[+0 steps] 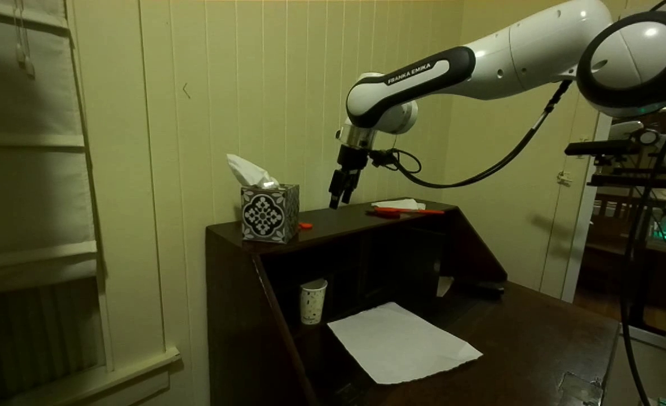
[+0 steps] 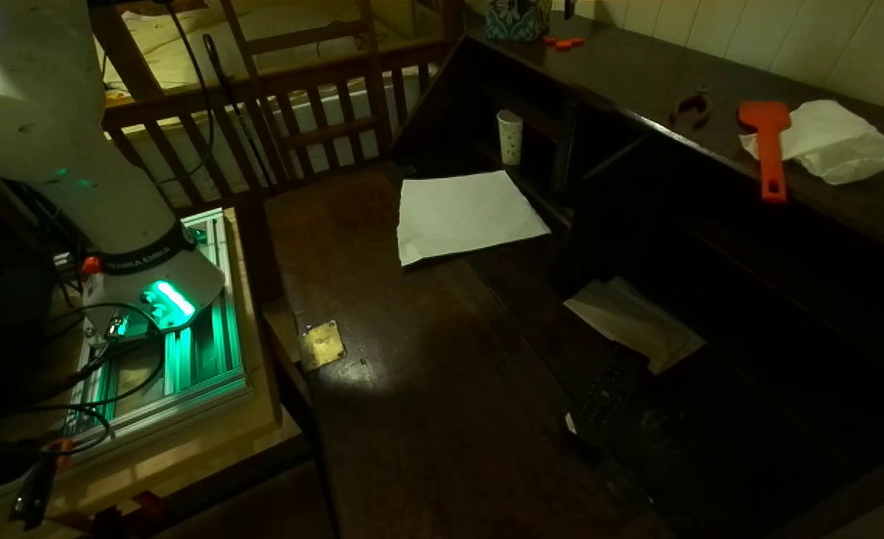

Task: Put the orange item on the bottom

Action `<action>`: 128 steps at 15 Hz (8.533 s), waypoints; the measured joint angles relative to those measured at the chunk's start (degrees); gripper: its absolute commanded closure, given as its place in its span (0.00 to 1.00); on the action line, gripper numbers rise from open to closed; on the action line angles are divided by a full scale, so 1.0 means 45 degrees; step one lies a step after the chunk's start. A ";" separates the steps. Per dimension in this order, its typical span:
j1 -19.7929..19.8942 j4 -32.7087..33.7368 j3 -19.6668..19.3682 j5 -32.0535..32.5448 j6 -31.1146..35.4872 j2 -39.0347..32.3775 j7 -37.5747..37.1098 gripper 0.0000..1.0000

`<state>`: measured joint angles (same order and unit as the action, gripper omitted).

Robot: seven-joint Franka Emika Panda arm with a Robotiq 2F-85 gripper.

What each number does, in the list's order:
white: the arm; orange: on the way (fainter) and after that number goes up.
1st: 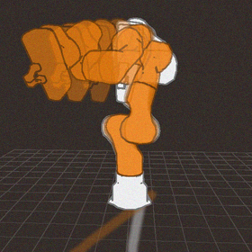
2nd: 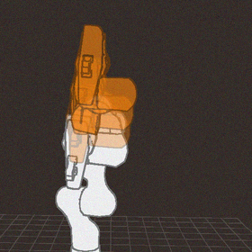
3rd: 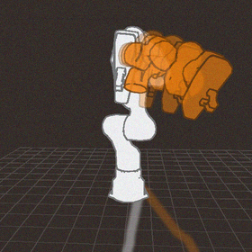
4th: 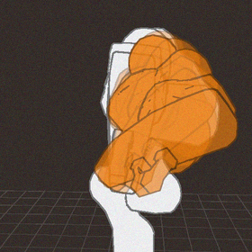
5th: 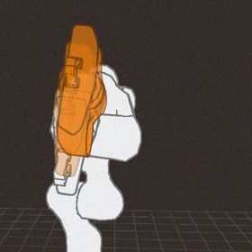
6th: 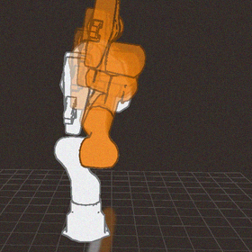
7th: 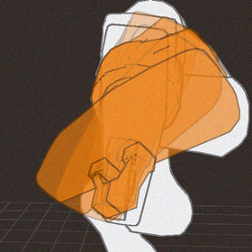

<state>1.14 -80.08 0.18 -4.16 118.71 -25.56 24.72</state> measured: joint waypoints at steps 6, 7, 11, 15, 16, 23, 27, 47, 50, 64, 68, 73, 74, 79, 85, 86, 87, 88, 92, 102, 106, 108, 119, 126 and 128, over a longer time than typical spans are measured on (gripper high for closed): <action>-0.0283 0.1355 0.0367 0.1122 0.1334 -0.1749 0.0055 0.00; -0.0283 0.1591 0.0430 0.1130 0.1463 -0.1998 0.0084 0.00; -0.0280 0.2318 0.0585 0.1131 0.1881 -0.2764 0.0176 0.03; -0.0219 0.2757 0.0686 0.1129 0.2243 -0.3194 0.0232 0.22; -0.0188 0.2847 0.0726 0.1127 0.2269 -0.3274 0.0233 0.32; 0.0021 0.3063 0.1001 0.1052 0.2271 -0.3508 0.0233 0.35; 0.0140 0.3161 0.1247 0.0960 0.2271 -0.3593 0.0258 0.37; 0.0229 0.3083 0.1613 0.0545 0.0787 -0.2891 -0.0526 0.91; 0.0199 0.1936 0.1553 0.0526 0.1159 -0.1697 -0.0905 0.91; 0.0547 -0.6528 -0.1561 0.1240 0.6665 0.3827 -0.7872 0.91; 0.0573 -0.9391 -0.2392 0.2747 0.7798 0.4758 -1.1123 0.91; 0.1170 -1.3077 -0.2906 0.4078 0.9326 0.5384 -1.3214 0.66; 0.1285 -1.3457 -0.2908 0.4109 0.9573 0.5320 -1.3196 0.66; 0.1296 -1.3084 -0.2798 0.4103 0.9517 0.5288 -1.3190 0.91; 0.1301 -1.2854 -0.2624 0.2110 0.9468 0.4822 -1.1836 0.91; 0.1316 -1.2638 -0.2522 0.1085 0.9429 0.4459 -1.1002 0.91; 0.1354 -1.2354 -0.2405 0.0206 0.9370 0.4047 -1.0248 0.91; 0.1402 -1.1992 -0.2296 -0.0432 0.9277 0.3585 -0.9665 0.91; 0.1868 -1.0249 -0.1916 -0.1704 0.9002 0.1649 -0.8232 0.91; 0.2612 -0.7382 -0.1676 -0.1820 0.9256 -0.2317 -0.7401 0.91; 0.2571 -0.6993 -0.1681 -0.1819 0.9801 -0.2756 -0.7406 0.41; 0.2533 -0.6956 -0.1686 -0.1819 1.0119 -0.2853 -0.7412 0.33; -0.0072 -0.8569 -0.2846 0.0064 0.6817 -0.0521 -0.8528 0.00; -0.1021 -0.9092 -0.2650 0.3318 -0.0473 0.3142 -0.8584 0.00; -0.0974 -0.9053 -0.2366 0.3318 -0.1524 0.3806 -0.8132 0.00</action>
<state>-3.24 -120.82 -10.46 10.77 111.86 -8.44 -11.87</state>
